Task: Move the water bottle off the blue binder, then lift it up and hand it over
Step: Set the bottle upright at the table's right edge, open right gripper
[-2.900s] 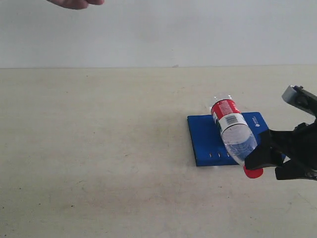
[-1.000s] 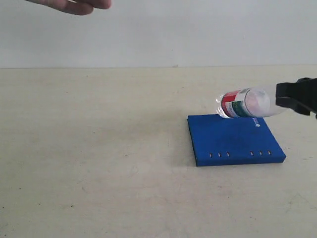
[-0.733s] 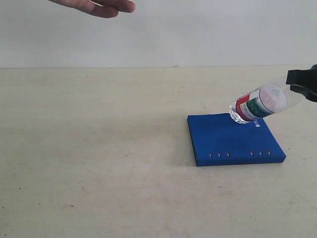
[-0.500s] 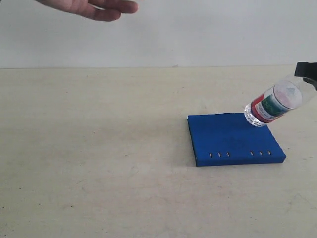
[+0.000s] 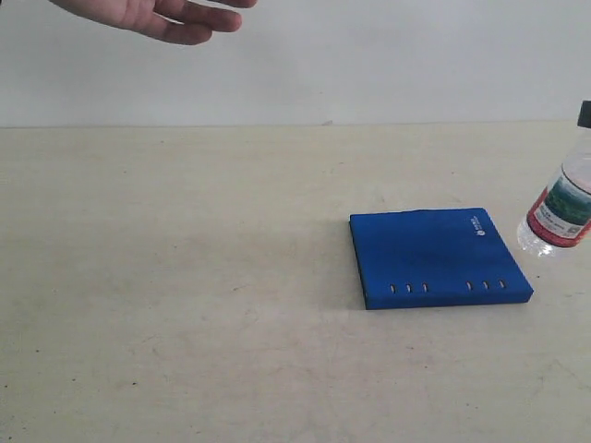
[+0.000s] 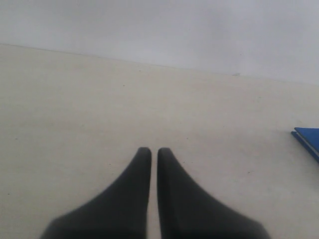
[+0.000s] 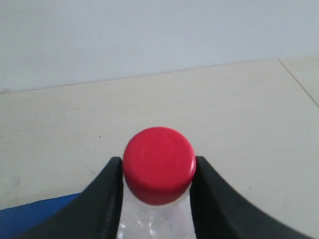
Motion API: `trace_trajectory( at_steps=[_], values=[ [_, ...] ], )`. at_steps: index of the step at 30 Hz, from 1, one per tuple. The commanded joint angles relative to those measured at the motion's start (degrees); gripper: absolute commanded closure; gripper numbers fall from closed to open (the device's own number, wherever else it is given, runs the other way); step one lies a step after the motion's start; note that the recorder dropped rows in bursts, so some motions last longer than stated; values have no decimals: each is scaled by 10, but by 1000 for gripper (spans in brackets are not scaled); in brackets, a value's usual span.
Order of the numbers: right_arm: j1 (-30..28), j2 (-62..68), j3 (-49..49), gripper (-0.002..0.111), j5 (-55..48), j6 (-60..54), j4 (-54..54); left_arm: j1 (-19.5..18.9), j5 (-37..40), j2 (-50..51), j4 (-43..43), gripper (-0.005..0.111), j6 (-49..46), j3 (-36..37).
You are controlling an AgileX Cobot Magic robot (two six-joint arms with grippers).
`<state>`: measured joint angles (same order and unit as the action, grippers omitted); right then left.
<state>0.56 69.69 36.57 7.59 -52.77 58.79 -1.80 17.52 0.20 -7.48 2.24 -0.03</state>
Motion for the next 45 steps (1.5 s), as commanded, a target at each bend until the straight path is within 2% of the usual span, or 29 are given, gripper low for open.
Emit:
trace_trajectory(
  at_steps=[1,5,9,15,17,20,22,28,34,37,42,45],
  values=[
    [0,-3,1,108,18,-22,-2,4,-6,-2,-3,102,-3,0],
    [0,-3,1,108,19,-26,-2,4,-6,-2,-3,102,-3,0],
    [0,-3,1,108,8,-102,-2,4,-6,-2,-3,102,-3,0],
    [0,48,1,106,27,-106,-2,4,-6,-2,-3,102,-3,0],
    [0,62,1,92,20,-105,-2,4,-6,-2,-3,102,-3,0],
    [0,63,1,62,34,-103,-2,4,-6,-2,-3,102,-3,0],
    [0,63,1,53,45,-103,-2,4,-6,-2,-3,102,-3,0],
    [0,55,8,50,74,-108,-2,4,-6,-2,-3,102,-3,0],
    [0,-7,61,50,57,-122,-6,4,-6,-2,-3,102,-3,0],
    [0,-44,99,50,-13,-122,-6,4,-6,-2,-3,102,-3,0],
    [3,-71,153,50,-292,-99,7,4,-6,-2,-3,102,-3,0],
    [29,-62,153,50,-432,-99,2,4,-6,-2,-3,102,-3,0]
  ],
)
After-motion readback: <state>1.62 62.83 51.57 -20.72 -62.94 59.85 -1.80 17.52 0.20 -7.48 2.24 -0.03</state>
